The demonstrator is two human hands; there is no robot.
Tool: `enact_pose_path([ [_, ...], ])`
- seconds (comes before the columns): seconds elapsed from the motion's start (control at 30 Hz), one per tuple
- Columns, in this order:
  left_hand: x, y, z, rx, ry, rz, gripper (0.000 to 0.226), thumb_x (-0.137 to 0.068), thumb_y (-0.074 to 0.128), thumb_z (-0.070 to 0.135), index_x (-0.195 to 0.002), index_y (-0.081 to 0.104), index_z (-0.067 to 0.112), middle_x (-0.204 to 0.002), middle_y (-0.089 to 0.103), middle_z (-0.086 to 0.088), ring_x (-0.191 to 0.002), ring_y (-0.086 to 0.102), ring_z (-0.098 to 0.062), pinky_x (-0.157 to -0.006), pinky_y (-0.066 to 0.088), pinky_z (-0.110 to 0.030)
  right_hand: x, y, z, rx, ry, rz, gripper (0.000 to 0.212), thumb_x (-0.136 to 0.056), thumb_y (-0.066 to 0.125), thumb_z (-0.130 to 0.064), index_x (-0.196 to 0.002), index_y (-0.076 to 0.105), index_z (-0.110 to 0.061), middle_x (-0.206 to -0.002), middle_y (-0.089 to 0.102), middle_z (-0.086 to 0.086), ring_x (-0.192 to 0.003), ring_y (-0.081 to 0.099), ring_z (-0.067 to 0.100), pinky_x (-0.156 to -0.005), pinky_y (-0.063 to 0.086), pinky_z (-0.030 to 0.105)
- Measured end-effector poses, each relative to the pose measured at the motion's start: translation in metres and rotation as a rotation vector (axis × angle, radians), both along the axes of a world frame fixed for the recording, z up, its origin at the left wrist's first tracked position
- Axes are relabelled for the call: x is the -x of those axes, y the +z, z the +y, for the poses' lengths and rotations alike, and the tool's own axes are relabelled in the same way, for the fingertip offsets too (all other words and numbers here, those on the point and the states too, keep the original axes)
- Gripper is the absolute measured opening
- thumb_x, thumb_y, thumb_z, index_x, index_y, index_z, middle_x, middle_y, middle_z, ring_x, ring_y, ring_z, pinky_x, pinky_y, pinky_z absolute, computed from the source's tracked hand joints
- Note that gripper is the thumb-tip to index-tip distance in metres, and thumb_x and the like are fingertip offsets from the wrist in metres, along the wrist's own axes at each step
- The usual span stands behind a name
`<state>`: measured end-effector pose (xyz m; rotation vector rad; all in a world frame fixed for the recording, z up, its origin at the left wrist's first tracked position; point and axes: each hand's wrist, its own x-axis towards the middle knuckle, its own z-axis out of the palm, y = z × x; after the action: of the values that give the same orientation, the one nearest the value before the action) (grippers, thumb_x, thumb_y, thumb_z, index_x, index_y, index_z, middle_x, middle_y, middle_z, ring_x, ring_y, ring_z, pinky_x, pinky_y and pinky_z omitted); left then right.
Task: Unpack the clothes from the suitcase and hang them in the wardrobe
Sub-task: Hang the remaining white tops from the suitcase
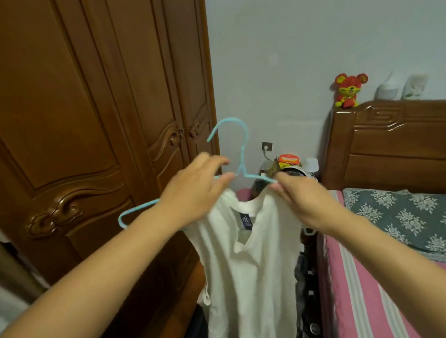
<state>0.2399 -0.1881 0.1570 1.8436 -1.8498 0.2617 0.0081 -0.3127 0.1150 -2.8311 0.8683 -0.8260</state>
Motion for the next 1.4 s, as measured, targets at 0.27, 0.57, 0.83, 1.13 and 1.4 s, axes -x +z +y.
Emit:
enact_pose_path([
  [0.27,-0.044,-0.006,0.024,0.010,0.058,-0.211,0.035,-0.101,0.032,0.049,-0.107,0.061,0.029,-0.094,0.051,0.010,-0.084,0.060,-0.017,-0.065,0.051,-0.040,0.005,0.010,-0.021,0.039,0.167,-0.254,0.039,-0.102,0.032,-0.052,-0.082,0.052,-0.026,-0.070,0.048,-0.011,-0.066,0.047,0.005,-0.061,0.034,0.033],
  [0.57,-0.091,-0.036,0.051,0.160,0.277,-0.065,0.031,-0.106,0.040,0.037,-0.116,0.067,0.024,-0.102,0.069,0.006,-0.093,0.066,-0.021,-0.073,0.055,-0.041,-0.007,0.003,-0.016,-0.055,0.108,-0.173,0.074,-0.096,0.018,-0.072,-0.120,0.069,-0.025,-0.102,0.073,-0.010,-0.097,0.067,0.014,-0.079,0.048,0.022],
  [0.83,-0.163,-0.043,0.089,0.213,0.375,0.071,0.032,-0.107,0.035,0.034,-0.091,0.056,0.016,-0.085,0.057,0.004,-0.080,0.054,-0.019,-0.072,0.040,-0.038,-0.072,0.011,0.012,-0.325,0.389,0.169,0.043,-0.094,0.042,-0.061,-0.099,0.066,-0.026,-0.084,0.067,-0.009,-0.077,0.064,0.009,-0.074,0.053,0.036],
  [1.13,-0.253,-0.016,0.183,0.119,0.895,0.009,0.028,-0.108,0.031,0.038,-0.100,0.051,0.021,-0.103,0.065,-0.007,-0.095,0.062,-0.035,-0.075,0.050,-0.044,-0.210,0.041,0.096,-0.574,0.779,0.000,0.032,-0.096,0.053,-0.041,-0.126,0.062,-0.039,-0.118,0.068,-0.023,-0.111,0.063,-0.001,-0.096,0.052,0.032],
  [1.4,-0.353,-0.007,0.266,0.002,1.074,0.099,0.052,-0.105,0.037,0.041,-0.155,0.029,0.029,-0.159,0.033,-0.011,-0.146,0.031,-0.031,-0.115,0.034,-0.044,-0.322,0.059,0.175,-0.319,0.658,-0.054,0.049,-0.101,0.036,-0.048,-0.150,0.030,-0.048,-0.123,0.067,-0.014,-0.116,0.060,0.014,-0.096,0.045,0.029],
])
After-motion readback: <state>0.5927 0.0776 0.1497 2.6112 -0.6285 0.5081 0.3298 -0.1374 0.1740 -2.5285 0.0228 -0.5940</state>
